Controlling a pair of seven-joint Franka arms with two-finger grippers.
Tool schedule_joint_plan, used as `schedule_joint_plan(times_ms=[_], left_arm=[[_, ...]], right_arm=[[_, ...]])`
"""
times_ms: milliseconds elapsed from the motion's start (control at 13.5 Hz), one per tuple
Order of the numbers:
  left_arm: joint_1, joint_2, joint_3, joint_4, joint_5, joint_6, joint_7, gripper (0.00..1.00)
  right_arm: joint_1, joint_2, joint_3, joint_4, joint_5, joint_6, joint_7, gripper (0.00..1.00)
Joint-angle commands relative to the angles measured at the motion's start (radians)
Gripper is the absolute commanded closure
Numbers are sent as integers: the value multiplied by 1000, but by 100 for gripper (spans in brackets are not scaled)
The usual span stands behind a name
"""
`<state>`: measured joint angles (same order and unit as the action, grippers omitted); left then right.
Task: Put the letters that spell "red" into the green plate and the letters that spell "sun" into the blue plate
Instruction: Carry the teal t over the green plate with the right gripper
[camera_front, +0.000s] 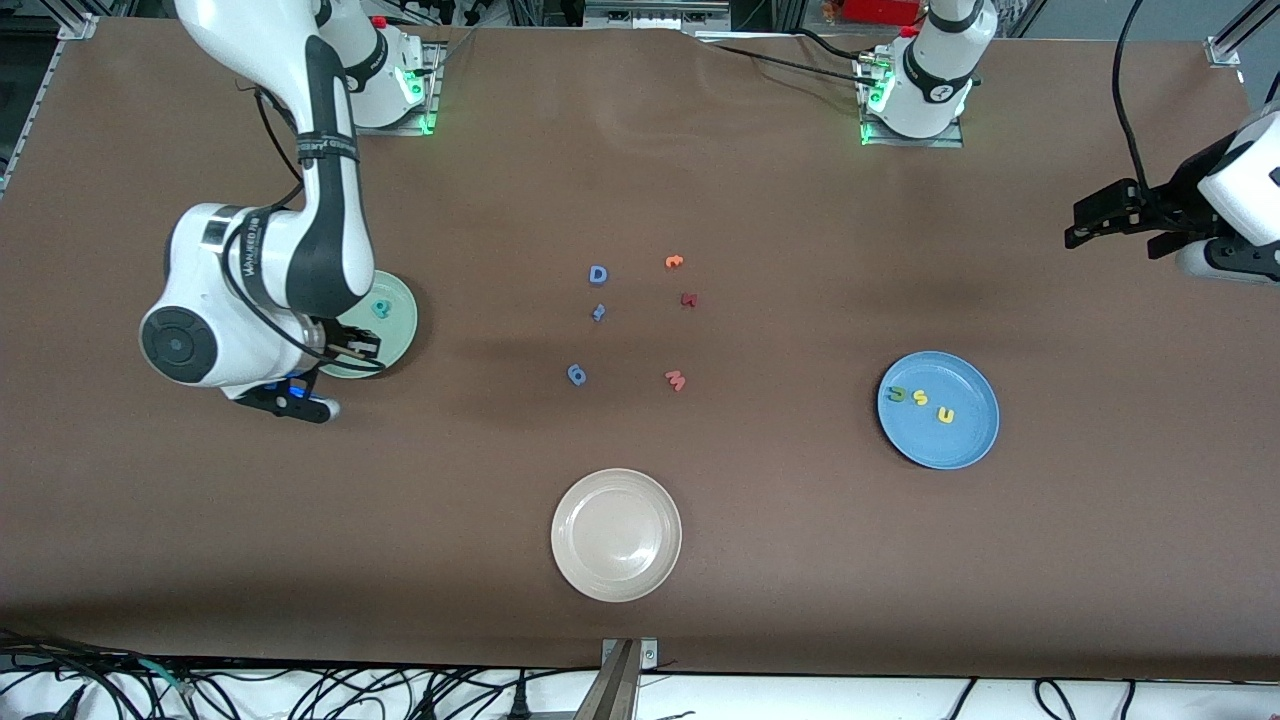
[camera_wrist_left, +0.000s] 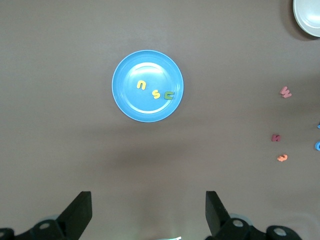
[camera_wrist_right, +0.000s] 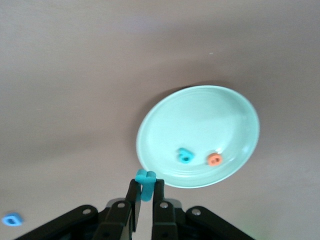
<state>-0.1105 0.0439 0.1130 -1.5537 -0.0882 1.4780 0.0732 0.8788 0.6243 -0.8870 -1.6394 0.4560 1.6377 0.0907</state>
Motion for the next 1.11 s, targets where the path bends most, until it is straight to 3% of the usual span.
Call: schedule_joint_plan(times_ms=[0, 369, 1033], left_arm=[[0, 14, 2, 29, -15, -21, 16, 0], [0, 13, 4, 30, -21, -22, 23, 0], [11, 13, 4, 30, -16, -30, 23, 0]], right_arm=[[2, 21, -18, -78, -10, 45, -103, 92], [2, 26, -10, -266, 1, 229, -209, 92], [-1, 77, 51, -338, 44, 367, -210, 92]])
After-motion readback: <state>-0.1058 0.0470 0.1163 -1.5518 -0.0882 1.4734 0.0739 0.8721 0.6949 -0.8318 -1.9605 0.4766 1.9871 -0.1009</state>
